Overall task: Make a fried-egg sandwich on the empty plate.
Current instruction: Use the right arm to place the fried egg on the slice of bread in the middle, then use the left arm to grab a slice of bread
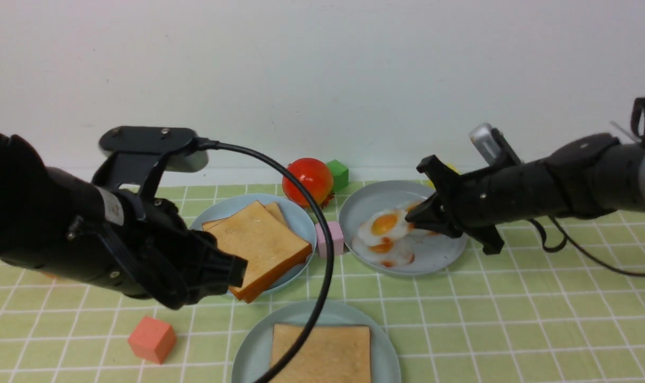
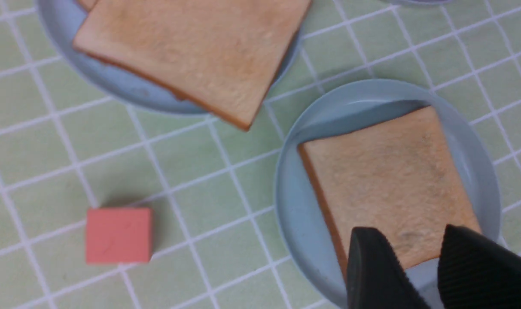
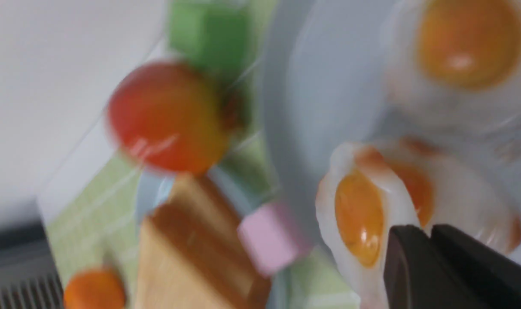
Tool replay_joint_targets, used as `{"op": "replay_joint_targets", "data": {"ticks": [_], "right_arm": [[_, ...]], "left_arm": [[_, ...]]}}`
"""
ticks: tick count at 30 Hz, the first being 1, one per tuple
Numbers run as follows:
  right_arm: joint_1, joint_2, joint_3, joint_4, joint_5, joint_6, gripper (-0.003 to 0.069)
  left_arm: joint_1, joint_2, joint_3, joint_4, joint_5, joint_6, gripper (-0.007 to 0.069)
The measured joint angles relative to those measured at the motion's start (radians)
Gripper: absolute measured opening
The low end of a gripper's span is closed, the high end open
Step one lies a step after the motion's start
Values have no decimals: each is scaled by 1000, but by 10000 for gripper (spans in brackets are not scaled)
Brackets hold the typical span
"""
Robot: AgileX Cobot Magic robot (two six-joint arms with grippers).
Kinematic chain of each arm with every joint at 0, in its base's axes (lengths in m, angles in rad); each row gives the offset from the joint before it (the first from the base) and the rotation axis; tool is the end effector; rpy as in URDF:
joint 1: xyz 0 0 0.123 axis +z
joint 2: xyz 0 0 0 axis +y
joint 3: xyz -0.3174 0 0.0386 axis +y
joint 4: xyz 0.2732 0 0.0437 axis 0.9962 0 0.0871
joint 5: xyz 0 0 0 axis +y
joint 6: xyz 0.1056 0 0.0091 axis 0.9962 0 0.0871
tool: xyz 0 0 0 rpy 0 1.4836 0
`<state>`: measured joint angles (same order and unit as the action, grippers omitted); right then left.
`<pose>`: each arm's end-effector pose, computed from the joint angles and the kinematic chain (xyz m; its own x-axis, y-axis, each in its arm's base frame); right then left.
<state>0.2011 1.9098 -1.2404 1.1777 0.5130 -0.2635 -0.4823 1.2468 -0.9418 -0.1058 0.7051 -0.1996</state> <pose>0.4307 0.1370 0.2068 -0.8263 0.5227 -0.2095 0.2133 0.6349 0.7426 0.2387 -0.1332 0.3116 -0.8156 0.1155 -0.5670 0.2850 0.9330 -0.2199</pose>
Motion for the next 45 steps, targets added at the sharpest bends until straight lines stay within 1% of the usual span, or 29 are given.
{"op": "replay_joint_targets", "data": {"ticks": [3,5,7,8,9,10,12,13,14,16,17,19,21,22,24,26,28,29,30,31,32,35,38,39,40,41,43,44,45], "right_arm": [[29,-88,0,-91,106,-39,53],[68,-123,5,-130,170,-57,53],[127,-144,28,-146,210,-78,53],[146,-145,34,-149,215,-82,53],[196,-149,71,-150,223,-99,53],[202,-149,75,-150,223,-99,53],[267,-149,137,-152,205,-138,53],[271,-149,141,-152,202,-145,53],[296,-149,169,-152,182,-174,53],[314,-149,193,-147,157,-197,53],[323,-148,211,-141,137,-217,53],[327,-145,225,-137,107,-241,53],[327,-144,228,-136,89,-251,53],[327,-144,229,-135,73,-256,68],[327,-144,230,-135,62,-259,97],[327,-144,230,-141,60,-259,162],[327,-146,230,-151,60,-259,253],[327,-151,230,-162,60,-259,302],[327,-152,230,-167,60,-259,321],[327,-166,230,-188,60,-259,375],[327,-181,230,-207,60,-259,412],[327,-238,230,-278,75,-238,468],[327,-289,230,-361,100,-160,462],[327,-292,230,-368,102,-160,460],[327,-327,230,-422,124,-102,438],[327,-331,230,-428,126,-102,435],[327,-395,233,-488,153,-44,388],[327,-395,233,-491,155,-41,384],[327,-437,233,-512,166,-22,353]], "left_arm": [[0,2,6,120,27,-167,244],[9,16,8,173,26,-243,244],[40,40,8,185,9,-282,244],[56,49,8,182,2,-287,244],[114,81,8,147,-15,-275,244],[114,81,8,147,-17,-275,244],[210,130,8,29,-33,-208,244],[225,137,8,5,-33,-196,244],[274,163,9,-83,-42,-158,244],[310,186,9,-161,-53,-125,246],[339,212,9,-246,-69,-80,252],[355,247,9,-355,-101,-10,269],[357,272,9,-438,-134,41,293],[357,298,9,-522,-162,106,318],[357,327,9,-605,-186,168,339],[357,359,9,-673,-210,216,356],[357,399,9,-735,-232,251,365],[357,417,9,-759,-240,261,367],[357,421,9,-763,-244,262,367],[357,443,9,-795,-254,277,368],[357,457,9,-816,-264,292,369],[357,481,9,-880,-290,348,371],[357,490,9,-944,-297,410,356],[357,490,9,-944,-298,410,354],[357,496,9,-986,-303,453,330],[357,496,9,-986,-304,453,328],[357,513,8,-1030,-316,488,277],[357,515,8,-1032,-316,490,277],[357,526,8,-1048,-320,496,244]]}}
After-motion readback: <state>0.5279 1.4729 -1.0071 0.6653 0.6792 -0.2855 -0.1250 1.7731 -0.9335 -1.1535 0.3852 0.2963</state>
